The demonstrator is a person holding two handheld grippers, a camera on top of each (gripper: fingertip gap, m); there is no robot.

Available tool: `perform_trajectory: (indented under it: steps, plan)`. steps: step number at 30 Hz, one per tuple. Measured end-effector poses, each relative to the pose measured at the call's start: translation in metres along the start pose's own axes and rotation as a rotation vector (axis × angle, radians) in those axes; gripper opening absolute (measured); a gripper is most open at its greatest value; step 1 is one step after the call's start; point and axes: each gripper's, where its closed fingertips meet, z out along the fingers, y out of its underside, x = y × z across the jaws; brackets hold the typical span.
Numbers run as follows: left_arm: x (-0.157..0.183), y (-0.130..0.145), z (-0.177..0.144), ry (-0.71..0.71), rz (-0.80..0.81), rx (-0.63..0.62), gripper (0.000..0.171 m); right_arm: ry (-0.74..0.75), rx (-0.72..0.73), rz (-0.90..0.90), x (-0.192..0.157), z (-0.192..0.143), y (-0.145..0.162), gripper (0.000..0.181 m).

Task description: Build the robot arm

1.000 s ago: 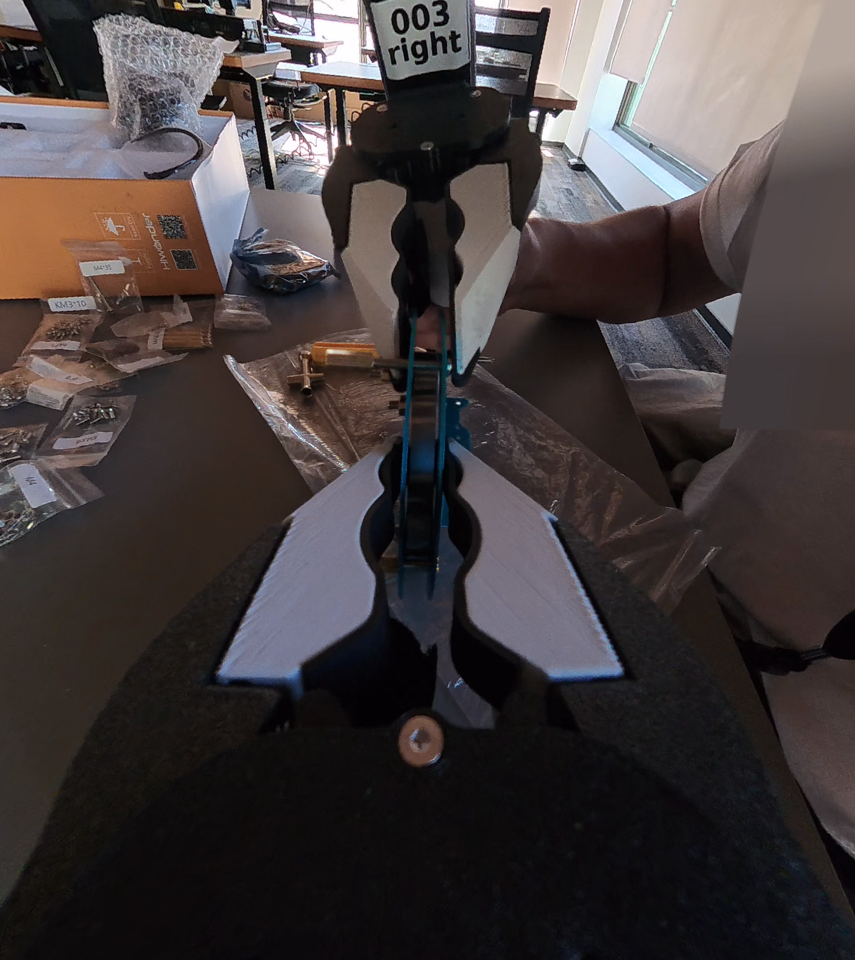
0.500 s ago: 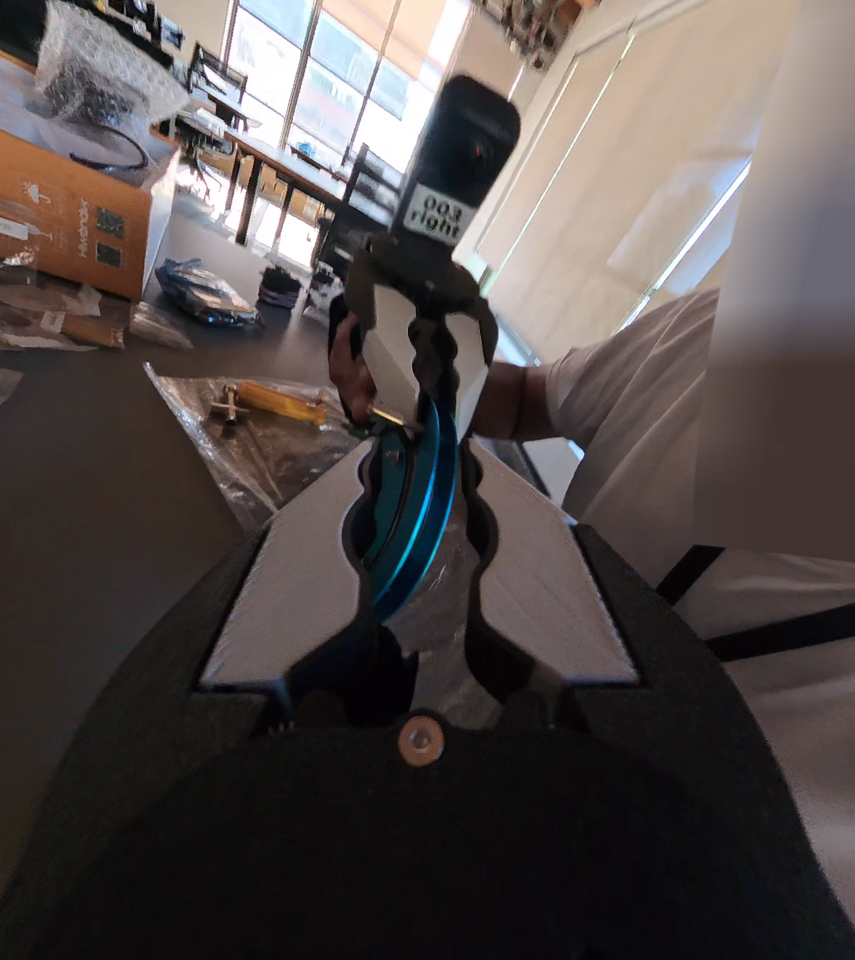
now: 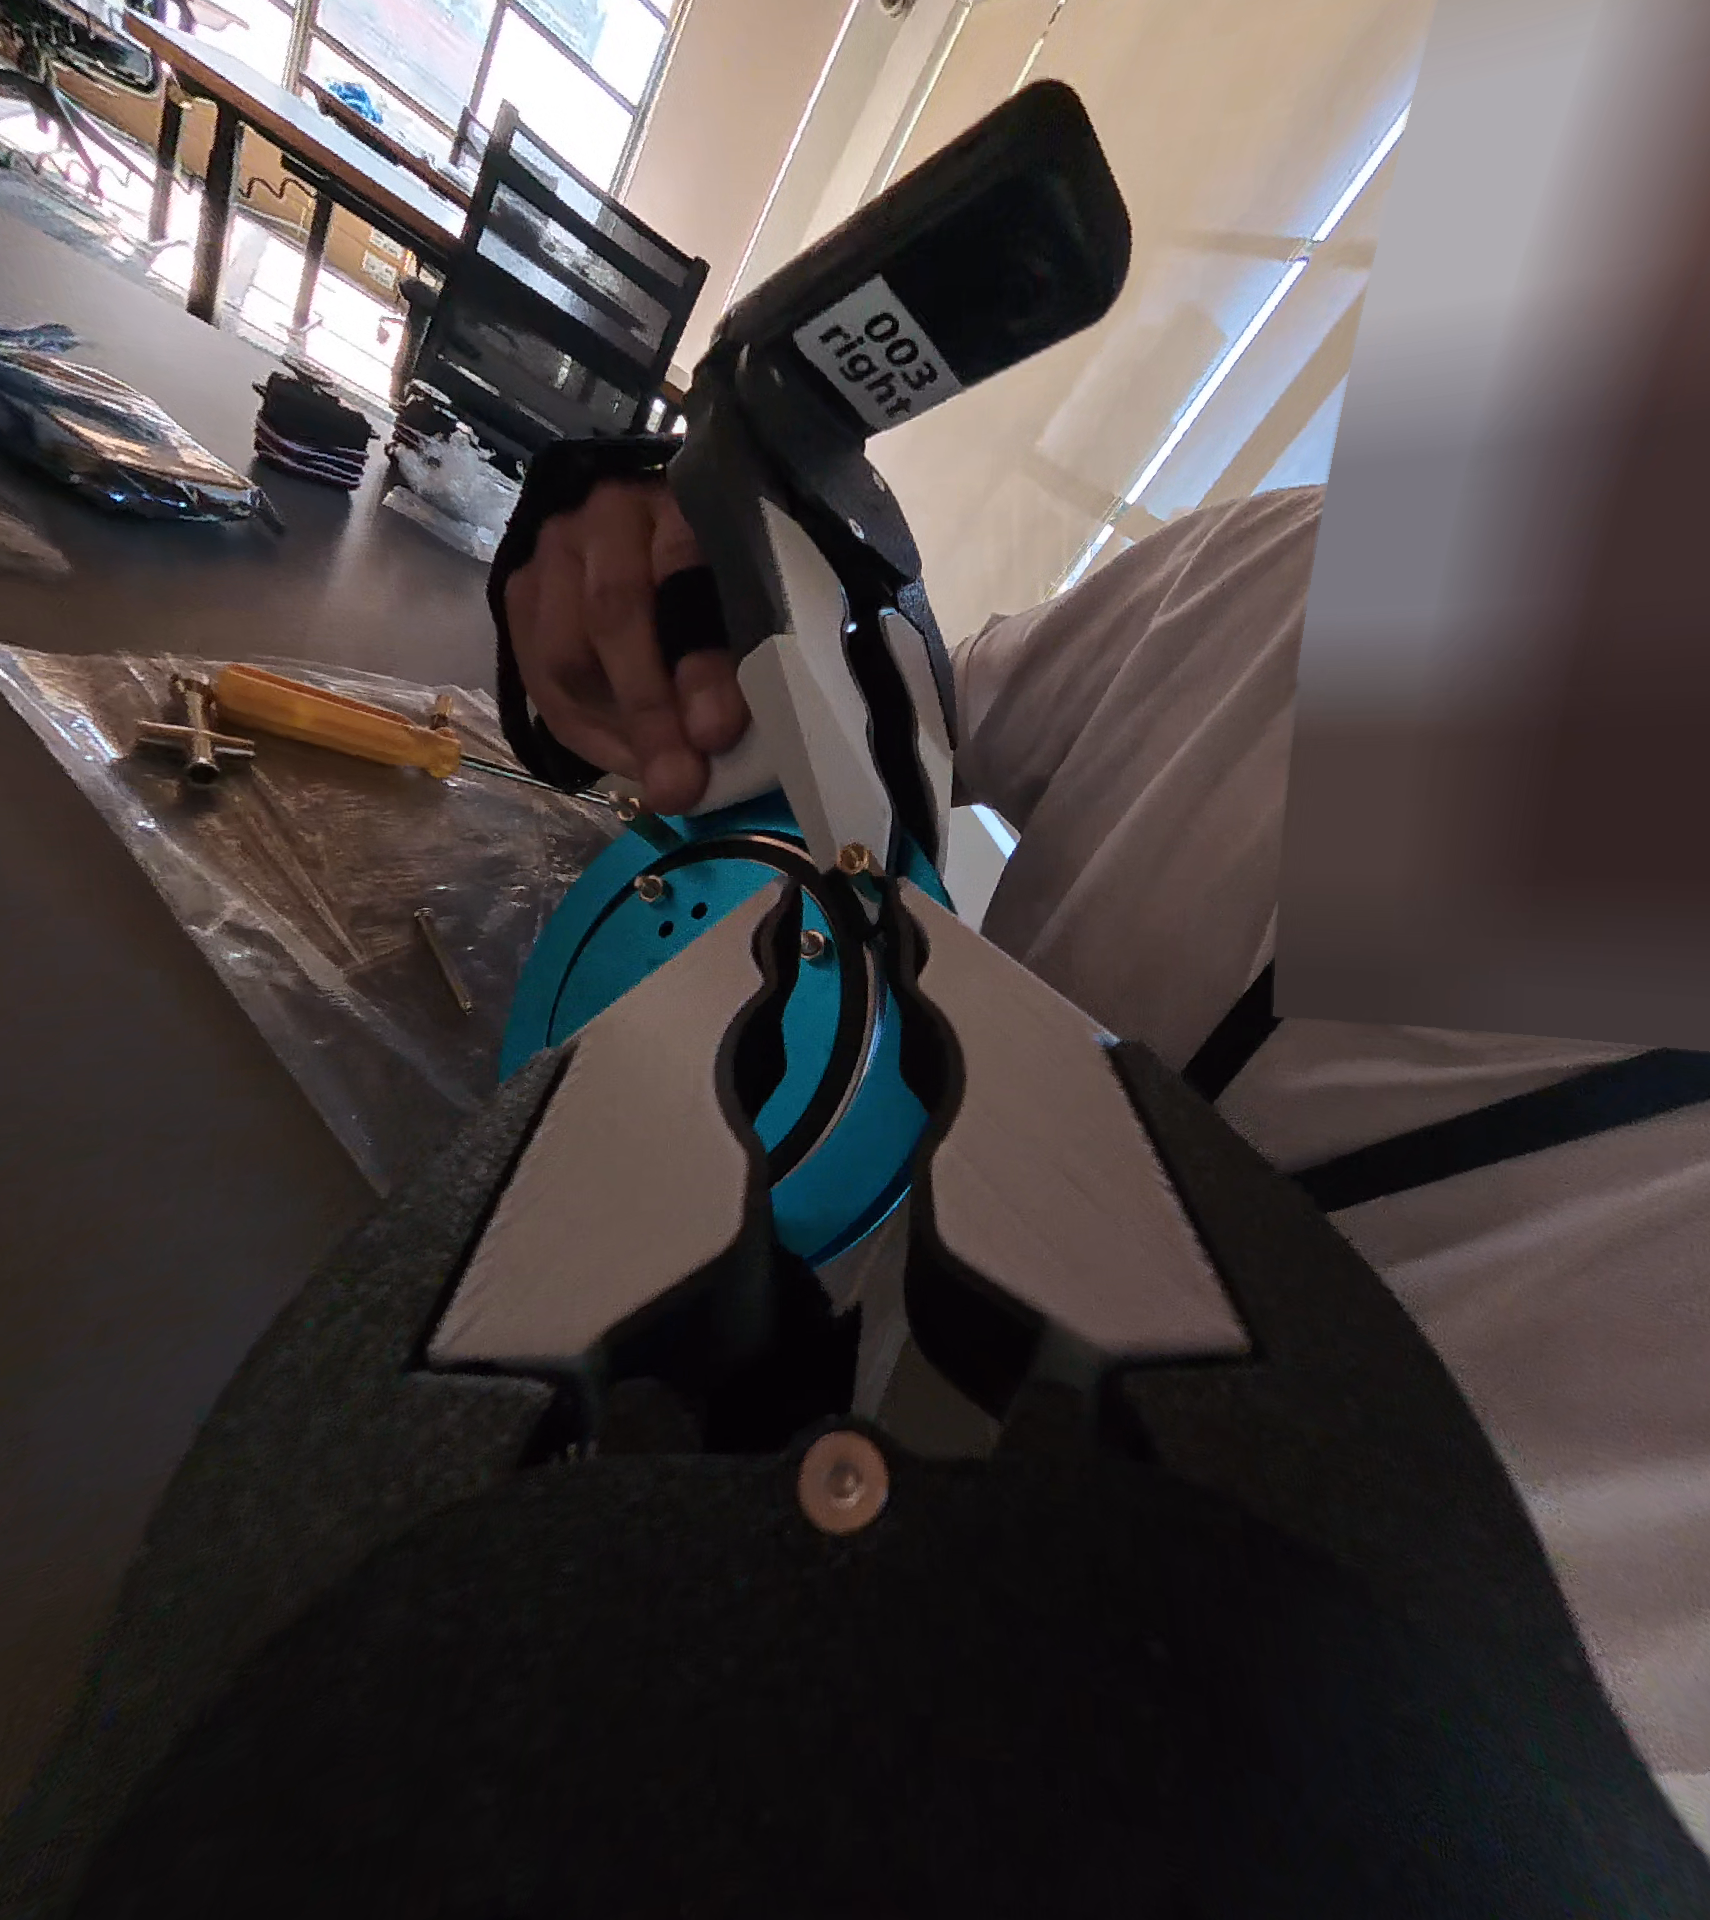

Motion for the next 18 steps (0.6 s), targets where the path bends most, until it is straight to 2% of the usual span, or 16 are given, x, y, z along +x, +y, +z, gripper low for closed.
perform_trajectory:
  steps: [4, 10, 13, 18]
  plan:
    - [0.005, -0.003, 0.001, 0.017, -0.001, 0.022, 0.007, 0.01, -0.008, -0.011, -0.001, 0.001, 0.0, 0.012]
    - [0.009, 0.0, 0.004, -0.052, -0.058, 0.06, 0.005, 0.06, -0.076, -0.102, -0.006, 0.005, 0.002, 0.012]
    - [0.012, 0.005, 0.002, -0.126, -0.143, 0.136, 0.004, 0.135, -0.161, -0.185, -0.01, 0.012, 0.003, 0.012]
    - [0.02, 0.02, 0.0, -0.328, -0.119, 0.22, 0.003, 0.234, -0.297, -0.305, -0.02, 0.025, 0.009, 0.011]
